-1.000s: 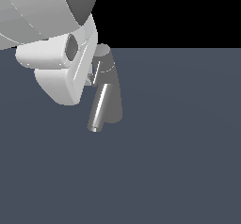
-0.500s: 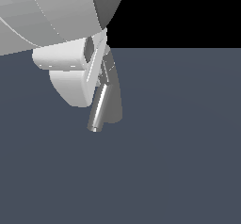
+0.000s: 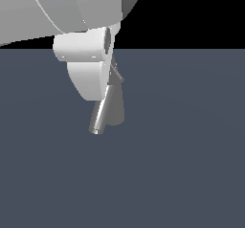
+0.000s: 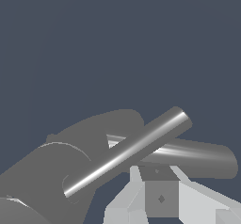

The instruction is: Turn on the faucet by rotating a designated handle.

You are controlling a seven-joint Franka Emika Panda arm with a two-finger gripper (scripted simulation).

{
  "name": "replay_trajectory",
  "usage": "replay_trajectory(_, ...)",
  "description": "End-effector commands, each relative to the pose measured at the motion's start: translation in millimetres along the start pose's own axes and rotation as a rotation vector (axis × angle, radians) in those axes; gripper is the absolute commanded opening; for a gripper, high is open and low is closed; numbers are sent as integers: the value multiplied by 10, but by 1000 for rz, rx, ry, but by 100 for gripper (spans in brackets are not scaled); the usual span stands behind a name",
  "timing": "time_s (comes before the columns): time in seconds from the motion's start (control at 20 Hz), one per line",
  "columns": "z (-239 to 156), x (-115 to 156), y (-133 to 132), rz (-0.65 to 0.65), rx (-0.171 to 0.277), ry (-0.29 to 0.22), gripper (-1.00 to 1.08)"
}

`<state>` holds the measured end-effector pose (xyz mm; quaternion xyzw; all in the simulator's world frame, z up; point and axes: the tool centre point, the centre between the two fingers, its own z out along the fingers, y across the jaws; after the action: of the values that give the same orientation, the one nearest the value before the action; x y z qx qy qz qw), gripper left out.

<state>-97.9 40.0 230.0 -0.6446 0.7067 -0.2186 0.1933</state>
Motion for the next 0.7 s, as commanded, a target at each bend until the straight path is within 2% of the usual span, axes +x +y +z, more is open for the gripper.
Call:
replay_trajectory(0.0,4,315,-105,49,3,25,-100)
replay_trajectory(0.4,-4,624,-256,60,1,35,-100)
replay_trajectory(0.45,5,125,-305,-18,6,-23,-100)
replay_trajectory(0.65,5,213,-417,-6,5,-14,-100)
